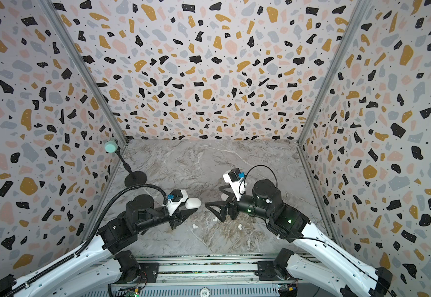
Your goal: Insert the wireless bluetooth earbuds into the charging case
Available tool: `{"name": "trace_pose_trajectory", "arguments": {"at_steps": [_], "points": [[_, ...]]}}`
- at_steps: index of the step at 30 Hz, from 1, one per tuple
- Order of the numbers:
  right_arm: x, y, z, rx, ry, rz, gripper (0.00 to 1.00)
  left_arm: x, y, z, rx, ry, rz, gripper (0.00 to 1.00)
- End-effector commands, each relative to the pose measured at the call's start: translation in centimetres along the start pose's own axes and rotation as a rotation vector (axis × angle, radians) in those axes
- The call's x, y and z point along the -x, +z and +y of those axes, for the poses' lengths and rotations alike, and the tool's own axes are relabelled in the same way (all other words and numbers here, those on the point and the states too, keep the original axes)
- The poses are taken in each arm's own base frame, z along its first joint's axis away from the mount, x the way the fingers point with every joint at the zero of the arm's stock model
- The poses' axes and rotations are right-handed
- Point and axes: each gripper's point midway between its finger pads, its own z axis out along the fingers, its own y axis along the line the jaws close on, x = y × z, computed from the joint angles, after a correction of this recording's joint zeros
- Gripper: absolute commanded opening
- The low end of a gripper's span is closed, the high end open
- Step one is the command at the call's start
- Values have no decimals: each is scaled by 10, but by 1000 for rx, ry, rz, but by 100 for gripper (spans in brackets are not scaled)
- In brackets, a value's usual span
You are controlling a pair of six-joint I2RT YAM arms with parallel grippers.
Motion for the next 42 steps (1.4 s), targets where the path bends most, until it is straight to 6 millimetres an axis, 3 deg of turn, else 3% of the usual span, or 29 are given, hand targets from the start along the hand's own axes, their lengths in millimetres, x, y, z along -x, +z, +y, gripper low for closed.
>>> {"name": "trace_pose_trajectory", "arguments": {"at_steps": [1, 4, 15, 29, 42], "points": [[-12, 3, 11, 81, -83, 30, 99, 5, -3, -31, -178, -99, 10, 0], [-25, 6, 14, 110, -105, 59, 99, -5, -4, -42, -246, -101, 20, 0], [-55, 27, 19, 115, -160, 147, 99, -1, -14, -47, -258, -60, -58, 0], [-71, 37, 17, 103, -172, 188, 100, 3, -20, -53, -288, -32, -78, 0], [-71, 42, 4, 32, -168, 183, 100, 3, -21, -56, -304, -26, -80, 0]]}}
